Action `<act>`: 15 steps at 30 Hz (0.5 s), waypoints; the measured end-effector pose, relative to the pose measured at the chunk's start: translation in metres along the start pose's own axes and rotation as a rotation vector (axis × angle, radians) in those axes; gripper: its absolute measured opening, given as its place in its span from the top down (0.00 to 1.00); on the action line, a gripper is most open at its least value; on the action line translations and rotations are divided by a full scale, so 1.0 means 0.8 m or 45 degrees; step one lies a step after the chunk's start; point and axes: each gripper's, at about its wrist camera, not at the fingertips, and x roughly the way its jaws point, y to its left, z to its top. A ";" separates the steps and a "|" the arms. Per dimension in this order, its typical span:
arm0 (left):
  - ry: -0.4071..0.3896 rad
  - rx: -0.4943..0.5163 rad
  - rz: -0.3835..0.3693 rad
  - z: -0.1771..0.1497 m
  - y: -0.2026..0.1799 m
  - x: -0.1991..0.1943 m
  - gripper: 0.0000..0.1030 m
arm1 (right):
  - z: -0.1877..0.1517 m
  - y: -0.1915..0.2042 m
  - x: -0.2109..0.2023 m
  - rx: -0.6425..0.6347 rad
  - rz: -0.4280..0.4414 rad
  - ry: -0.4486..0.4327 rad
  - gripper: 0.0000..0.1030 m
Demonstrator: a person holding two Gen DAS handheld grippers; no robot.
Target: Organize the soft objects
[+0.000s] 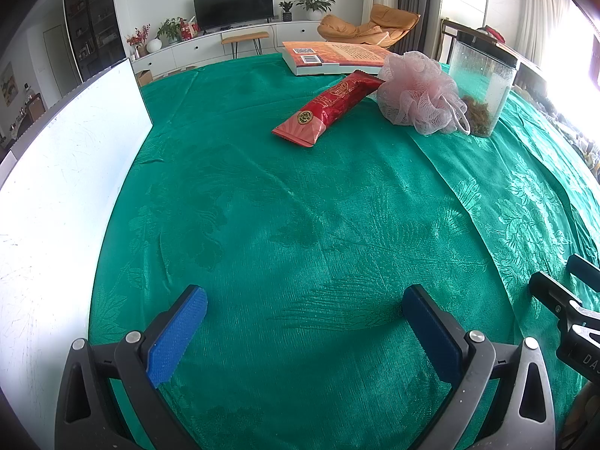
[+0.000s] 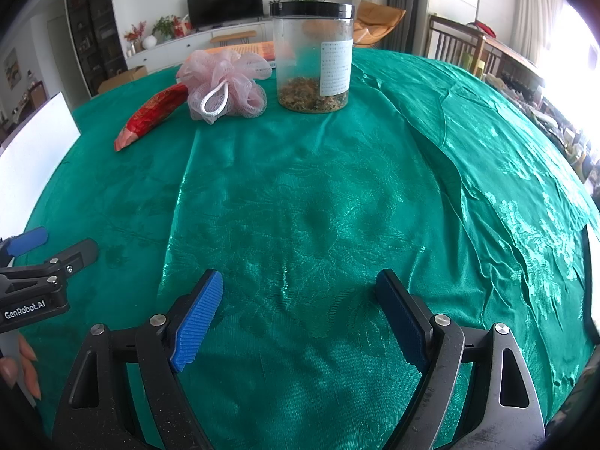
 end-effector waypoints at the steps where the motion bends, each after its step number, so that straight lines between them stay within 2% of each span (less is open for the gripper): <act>1: 0.000 0.000 0.000 0.000 0.000 0.000 0.00 | 0.000 0.000 0.000 0.000 0.000 0.000 0.17; 4: 0.000 0.000 0.000 0.000 0.000 0.000 0.00 | 0.000 0.000 0.000 -0.002 0.003 0.002 0.16; 7: 0.000 0.000 0.000 0.000 0.000 0.000 0.00 | 0.004 0.003 0.004 -0.043 0.034 0.023 0.10; 9: 0.000 0.000 0.000 0.000 0.000 0.000 0.00 | 0.017 0.007 0.011 -0.091 0.086 0.039 0.11; 12: 0.000 0.000 -0.001 0.000 0.000 0.000 0.00 | 0.057 0.019 0.017 -0.106 0.162 -0.033 0.12; 15: 0.000 0.000 -0.001 0.000 0.000 0.000 0.00 | 0.112 0.050 0.028 -0.202 0.185 -0.130 0.12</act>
